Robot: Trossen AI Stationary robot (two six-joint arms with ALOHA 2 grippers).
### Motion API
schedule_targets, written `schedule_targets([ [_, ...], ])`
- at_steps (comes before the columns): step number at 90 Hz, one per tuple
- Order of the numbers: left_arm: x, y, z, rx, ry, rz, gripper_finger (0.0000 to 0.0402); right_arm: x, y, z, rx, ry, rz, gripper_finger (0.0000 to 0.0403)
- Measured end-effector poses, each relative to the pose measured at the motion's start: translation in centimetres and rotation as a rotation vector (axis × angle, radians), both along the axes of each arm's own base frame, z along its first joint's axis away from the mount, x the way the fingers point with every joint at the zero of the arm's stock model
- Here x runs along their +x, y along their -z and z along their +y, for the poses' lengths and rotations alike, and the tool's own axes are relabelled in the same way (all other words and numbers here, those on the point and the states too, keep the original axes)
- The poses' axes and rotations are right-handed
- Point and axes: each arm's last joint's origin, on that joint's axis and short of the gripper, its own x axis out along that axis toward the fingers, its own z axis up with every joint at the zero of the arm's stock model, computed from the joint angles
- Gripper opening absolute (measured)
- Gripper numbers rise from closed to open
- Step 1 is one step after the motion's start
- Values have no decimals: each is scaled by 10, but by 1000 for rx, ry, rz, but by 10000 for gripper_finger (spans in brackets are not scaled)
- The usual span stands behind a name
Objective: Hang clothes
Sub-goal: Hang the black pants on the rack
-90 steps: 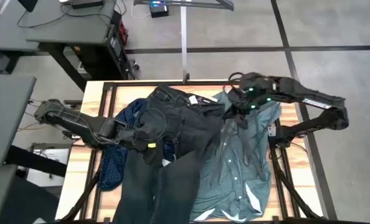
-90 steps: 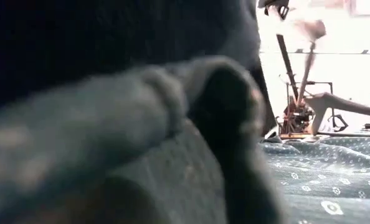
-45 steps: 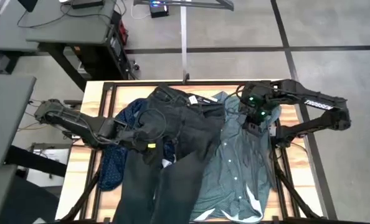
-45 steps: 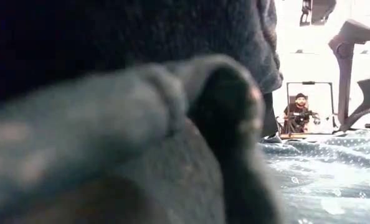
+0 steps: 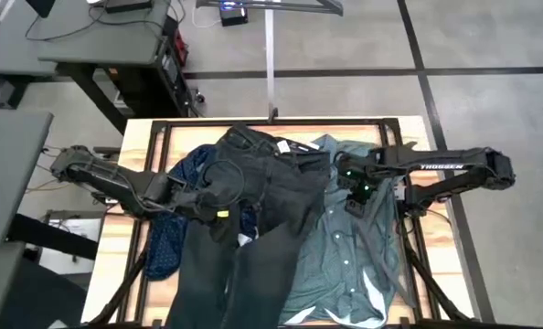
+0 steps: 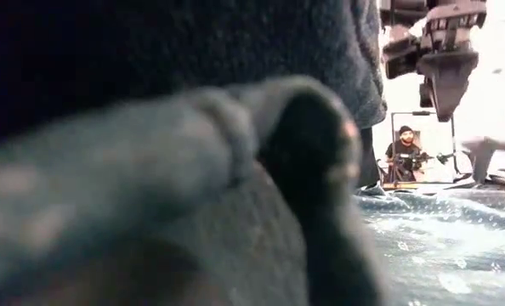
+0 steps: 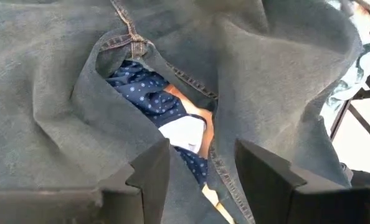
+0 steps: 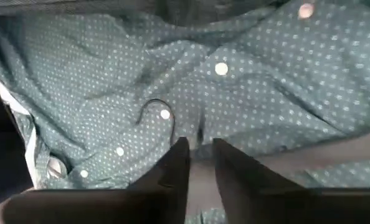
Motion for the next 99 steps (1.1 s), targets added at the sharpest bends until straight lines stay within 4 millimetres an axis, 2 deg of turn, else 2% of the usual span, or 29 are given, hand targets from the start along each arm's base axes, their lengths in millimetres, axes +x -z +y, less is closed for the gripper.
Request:
schedule_targets([
  [13, 2, 1, -1, 2, -2, -10, 162, 1, -1, -2, -15, -33, -32, 151],
  [24, 4, 0, 2, 16, -35, -28, 161, 6, -15, -3, -68, -148, -121, 182],
  [39, 14, -4, 9, -13, -70, -101, 161, 12, -33, -4, -236, -337, -326, 199],
  [51, 33, -5, 0, -48, -52, -131, 161, 20, -34, 1, -344, -487, -482, 199],
  [62, 61, -5, -27, -76, -2, -81, 161, 28, -24, 9, -413, -598, -588, 196],
  [80, 110, -1, -84, -67, 33, 72, 161, 30, 7, 22, -526, -804, -612, 196],
  [90, 127, -5, -118, -76, 8, 54, 161, 27, 23, 27, -611, -856, -595, 196],
  [99, 135, -9, -143, -97, -54, 5, 161, 29, 24, 33, -616, -844, -650, 196],
])
